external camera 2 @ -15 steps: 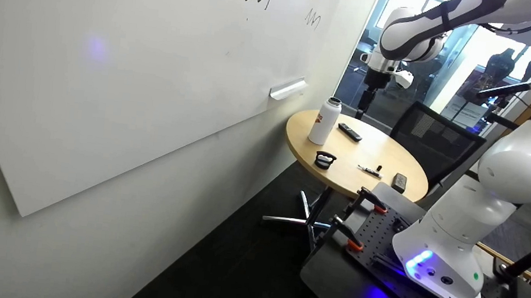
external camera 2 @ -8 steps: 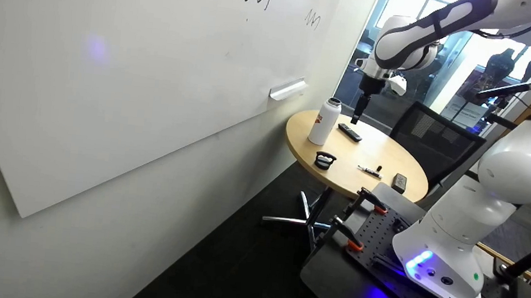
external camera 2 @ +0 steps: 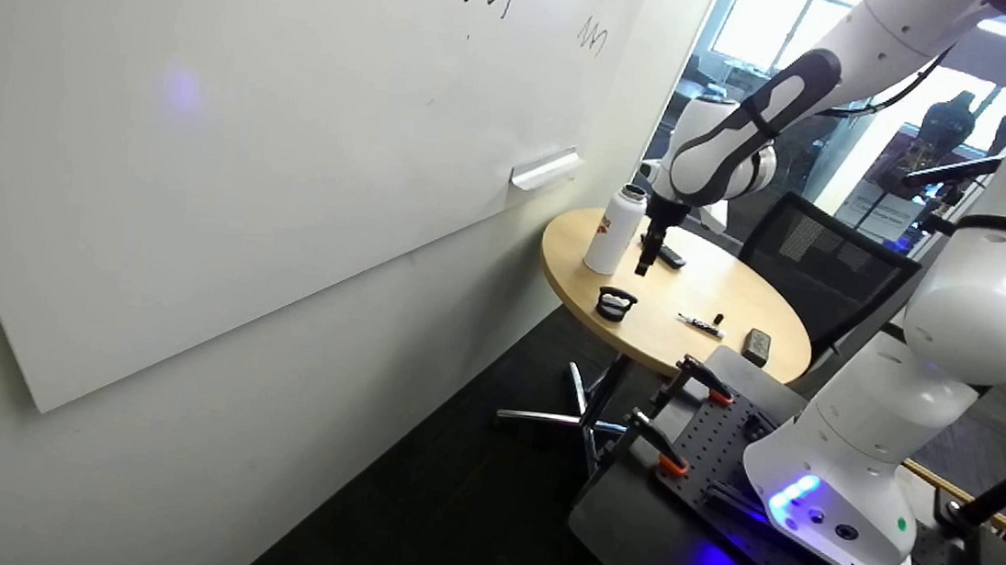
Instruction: Pick the lid and put it on top of the bottle
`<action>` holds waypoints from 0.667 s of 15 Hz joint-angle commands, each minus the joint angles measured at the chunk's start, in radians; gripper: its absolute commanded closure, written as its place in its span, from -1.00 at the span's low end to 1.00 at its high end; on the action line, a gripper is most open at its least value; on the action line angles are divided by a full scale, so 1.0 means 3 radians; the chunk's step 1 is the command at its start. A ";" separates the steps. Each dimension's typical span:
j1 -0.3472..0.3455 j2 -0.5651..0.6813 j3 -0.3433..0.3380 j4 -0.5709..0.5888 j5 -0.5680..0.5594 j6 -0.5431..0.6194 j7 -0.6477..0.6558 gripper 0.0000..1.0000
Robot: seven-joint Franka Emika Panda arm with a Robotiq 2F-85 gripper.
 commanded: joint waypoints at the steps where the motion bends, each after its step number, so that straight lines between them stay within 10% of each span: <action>1: -0.0143 0.0517 0.0112 0.0266 -0.0122 0.0138 0.0070 -1.00; 10: -0.0614 0.1043 0.0479 0.0762 -0.0014 0.0016 -0.0220 -1.00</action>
